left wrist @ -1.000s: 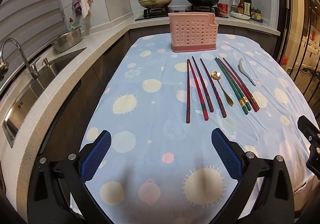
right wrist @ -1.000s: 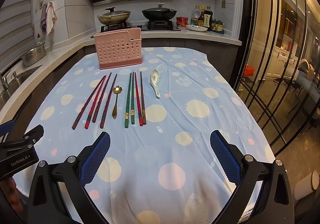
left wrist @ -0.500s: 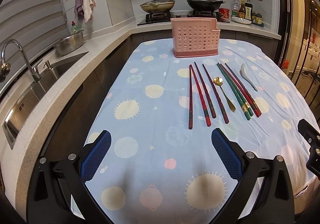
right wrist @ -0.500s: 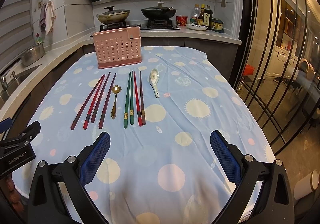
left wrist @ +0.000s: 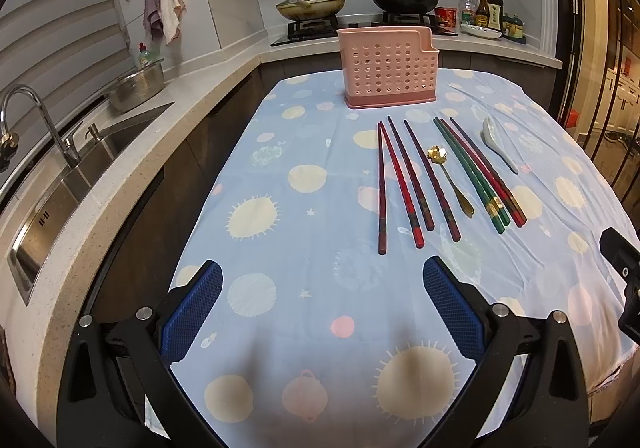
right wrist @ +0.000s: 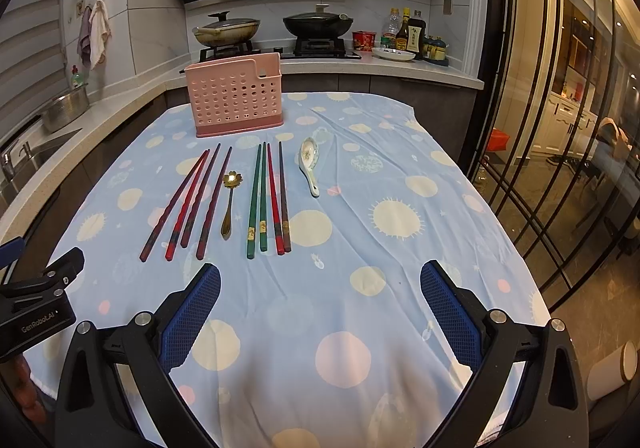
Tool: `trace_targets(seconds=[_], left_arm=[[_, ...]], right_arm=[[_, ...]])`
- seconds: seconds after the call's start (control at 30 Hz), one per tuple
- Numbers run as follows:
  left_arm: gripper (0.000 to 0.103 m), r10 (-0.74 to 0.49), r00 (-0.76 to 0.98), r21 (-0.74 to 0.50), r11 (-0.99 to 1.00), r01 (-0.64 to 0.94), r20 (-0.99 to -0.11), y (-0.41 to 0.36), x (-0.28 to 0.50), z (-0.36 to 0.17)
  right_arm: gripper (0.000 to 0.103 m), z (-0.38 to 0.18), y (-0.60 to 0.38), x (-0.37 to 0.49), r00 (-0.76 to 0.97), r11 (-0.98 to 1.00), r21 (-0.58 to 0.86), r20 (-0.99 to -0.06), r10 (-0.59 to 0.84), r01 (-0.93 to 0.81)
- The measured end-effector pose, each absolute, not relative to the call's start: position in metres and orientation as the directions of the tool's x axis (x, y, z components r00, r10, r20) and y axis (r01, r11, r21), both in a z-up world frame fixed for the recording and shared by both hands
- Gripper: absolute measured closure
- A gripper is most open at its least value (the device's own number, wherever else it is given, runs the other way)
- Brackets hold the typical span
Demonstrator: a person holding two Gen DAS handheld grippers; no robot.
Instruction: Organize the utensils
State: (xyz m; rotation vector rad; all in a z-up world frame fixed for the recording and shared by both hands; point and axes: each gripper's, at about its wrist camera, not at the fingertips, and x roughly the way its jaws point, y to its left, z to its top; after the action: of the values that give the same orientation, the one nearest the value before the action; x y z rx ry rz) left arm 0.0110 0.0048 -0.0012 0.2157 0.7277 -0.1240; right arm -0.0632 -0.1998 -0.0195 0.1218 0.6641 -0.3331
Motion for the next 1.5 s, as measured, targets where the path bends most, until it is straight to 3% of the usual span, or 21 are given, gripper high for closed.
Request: trace_targets(seconds=[1.23, 1.3, 1.33, 1.5], left_arm=[[0.007, -0.055, 0.734, 0.126, 0.974, 0.189, -0.677, 0.005, 0.016, -0.004], [0.007, -0.05, 0.732, 0.126, 0.975, 0.184, -0.679, 0.006, 0.017, -0.005], [0.007, -0.046, 0.727, 0.124, 0.976, 0.179, -0.685, 0.007, 0.02, -0.006], [0.007, -0.035, 0.688, 0.092, 0.985, 0.147, -0.725, 0.022, 0.039, -0.019]], right_arm=[[0.007, -0.022, -0.199, -0.057, 0.73, 0.94, 0.008, -0.632, -0.26, 0.342], [0.007, -0.026, -0.206, -0.056, 0.68, 0.933, -0.077, -0.664, -0.311, 0.351], [0.007, -0.022, -0.198, -0.058, 0.728, 0.938, 0.005, -0.633, -0.264, 0.345], [0.007, -0.027, -0.202, -0.055, 0.714, 0.932, 0.001, -0.643, -0.277, 0.363]])
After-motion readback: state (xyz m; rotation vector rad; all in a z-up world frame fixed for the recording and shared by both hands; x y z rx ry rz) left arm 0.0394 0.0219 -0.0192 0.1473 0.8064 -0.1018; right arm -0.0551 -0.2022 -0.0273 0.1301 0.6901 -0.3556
